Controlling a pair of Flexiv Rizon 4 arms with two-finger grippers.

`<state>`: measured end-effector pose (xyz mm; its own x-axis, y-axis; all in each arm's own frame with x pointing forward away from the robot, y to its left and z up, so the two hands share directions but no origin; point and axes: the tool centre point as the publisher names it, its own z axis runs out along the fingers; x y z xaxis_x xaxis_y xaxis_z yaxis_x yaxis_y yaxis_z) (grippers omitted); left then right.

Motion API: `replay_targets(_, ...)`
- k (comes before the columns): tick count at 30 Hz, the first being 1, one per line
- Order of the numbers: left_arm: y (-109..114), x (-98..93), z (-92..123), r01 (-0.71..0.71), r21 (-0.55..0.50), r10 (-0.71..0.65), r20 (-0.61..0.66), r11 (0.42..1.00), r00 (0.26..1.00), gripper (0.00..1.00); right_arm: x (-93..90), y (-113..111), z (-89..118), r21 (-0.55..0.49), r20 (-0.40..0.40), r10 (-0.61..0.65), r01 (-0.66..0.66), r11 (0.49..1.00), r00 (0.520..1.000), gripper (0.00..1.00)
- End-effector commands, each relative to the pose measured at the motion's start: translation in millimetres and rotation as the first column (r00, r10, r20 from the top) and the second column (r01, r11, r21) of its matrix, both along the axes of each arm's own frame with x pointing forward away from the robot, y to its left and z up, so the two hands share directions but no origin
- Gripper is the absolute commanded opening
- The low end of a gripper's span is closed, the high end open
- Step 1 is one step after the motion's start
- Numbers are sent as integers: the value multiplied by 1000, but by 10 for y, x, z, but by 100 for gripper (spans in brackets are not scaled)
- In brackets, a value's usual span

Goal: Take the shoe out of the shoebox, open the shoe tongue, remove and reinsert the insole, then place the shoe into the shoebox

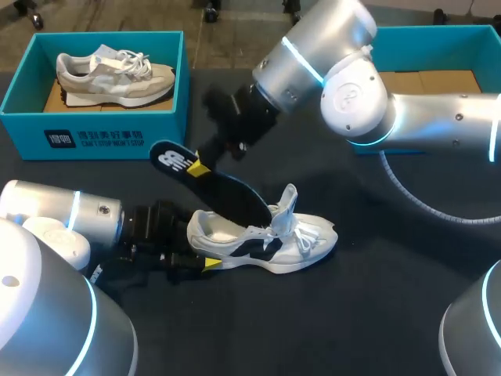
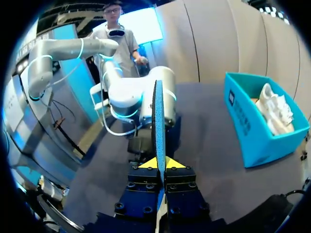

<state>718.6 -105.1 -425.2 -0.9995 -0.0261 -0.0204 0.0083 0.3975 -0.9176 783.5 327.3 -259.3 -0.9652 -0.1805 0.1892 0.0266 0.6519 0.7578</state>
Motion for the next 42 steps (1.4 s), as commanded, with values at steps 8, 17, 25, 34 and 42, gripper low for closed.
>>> replay_targets(8,-4,-8,-6,-2,1,2,2,1000,1000,0,219,-158,586,64,209,-55,43,997,976,0)
replay_targets(17,-4,-8,-6,-2,1,2,2,1000,1000,0,366,-134,1006,362,307,-112,-7,932,945,0)
replay_targets(25,-4,-8,-6,-2,1,2,2,1000,1000,0,396,-139,1094,373,319,-100,-28,927,943,0)
replay_targets(34,-4,-8,-6,-2,1,2,2,1000,1000,0,396,-139,1094,373,319,-100,-28,927,943,0)
replay_targets(42,-4,-8,-6,-2,1,2,2,1000,1000,0,369,-233,1144,412,289,-105,-24,911,952,0)
